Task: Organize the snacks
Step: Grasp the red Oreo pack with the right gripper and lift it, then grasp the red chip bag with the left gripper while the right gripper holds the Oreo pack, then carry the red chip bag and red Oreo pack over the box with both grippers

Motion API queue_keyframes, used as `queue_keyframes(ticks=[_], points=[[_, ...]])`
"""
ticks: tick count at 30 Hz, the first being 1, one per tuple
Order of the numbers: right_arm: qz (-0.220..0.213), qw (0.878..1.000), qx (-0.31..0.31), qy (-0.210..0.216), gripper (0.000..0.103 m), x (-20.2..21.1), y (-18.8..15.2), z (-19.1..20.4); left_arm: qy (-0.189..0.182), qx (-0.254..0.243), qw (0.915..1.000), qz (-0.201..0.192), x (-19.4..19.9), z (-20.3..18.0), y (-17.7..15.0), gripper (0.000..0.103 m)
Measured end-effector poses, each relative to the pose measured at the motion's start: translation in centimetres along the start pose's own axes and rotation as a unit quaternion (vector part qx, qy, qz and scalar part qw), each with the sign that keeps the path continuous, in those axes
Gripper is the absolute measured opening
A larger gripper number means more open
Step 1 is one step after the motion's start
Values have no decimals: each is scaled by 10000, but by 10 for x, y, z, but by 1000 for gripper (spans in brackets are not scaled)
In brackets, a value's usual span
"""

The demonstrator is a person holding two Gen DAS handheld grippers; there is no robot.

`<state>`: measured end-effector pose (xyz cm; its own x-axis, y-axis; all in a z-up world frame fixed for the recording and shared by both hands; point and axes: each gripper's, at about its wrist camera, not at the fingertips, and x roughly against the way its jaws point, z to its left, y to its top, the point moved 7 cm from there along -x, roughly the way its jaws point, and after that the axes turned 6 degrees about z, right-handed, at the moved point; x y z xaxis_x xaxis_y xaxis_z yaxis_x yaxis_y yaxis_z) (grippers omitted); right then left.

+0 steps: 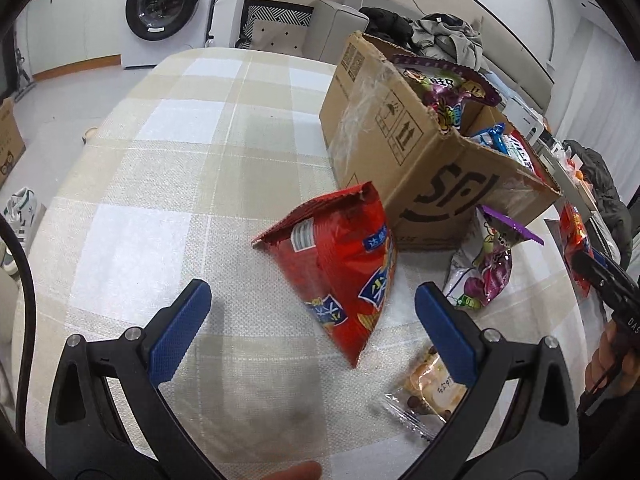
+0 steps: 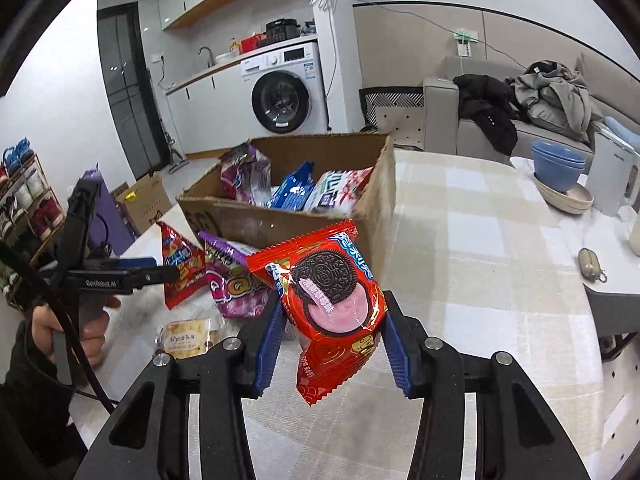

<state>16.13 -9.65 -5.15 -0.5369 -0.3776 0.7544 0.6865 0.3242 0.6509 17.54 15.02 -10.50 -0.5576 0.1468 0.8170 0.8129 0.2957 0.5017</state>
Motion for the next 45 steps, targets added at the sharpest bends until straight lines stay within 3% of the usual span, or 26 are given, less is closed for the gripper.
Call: queue_keyframes(ticks=[4, 9, 10, 14, 23, 32, 45], points=[[-71, 10000, -28, -5, 47, 6, 3, -3, -93, -22, 10000, 23, -8, -5, 0, 100], [-82, 10000, -37, -1, 47, 7, 4, -5, -138, -45, 9999, -11, -20, -12, 5, 91], [-83, 10000, -50, -13, 47, 8, 4, -6, -157, -43, 9999, -45, -21, -13, 7, 89], [-98, 9999, -77, -53, 47, 10, 2, -9, -75, -62, 9999, -84, -29, -19, 14, 62], [-95, 9999, -81, -47, 47, 10, 2, -8, -86, -400, 9990, -156, -27, -32, 15, 44], [-116, 9999, -82, -11, 47, 8, 3, -6, -48, -598, 9972, -454, 7, -32, 5, 43], [-256, 9996, -79, 24, 47, 9, 5, 0, -121, -614, 9926, -1038, 72, -29, 17, 43]])
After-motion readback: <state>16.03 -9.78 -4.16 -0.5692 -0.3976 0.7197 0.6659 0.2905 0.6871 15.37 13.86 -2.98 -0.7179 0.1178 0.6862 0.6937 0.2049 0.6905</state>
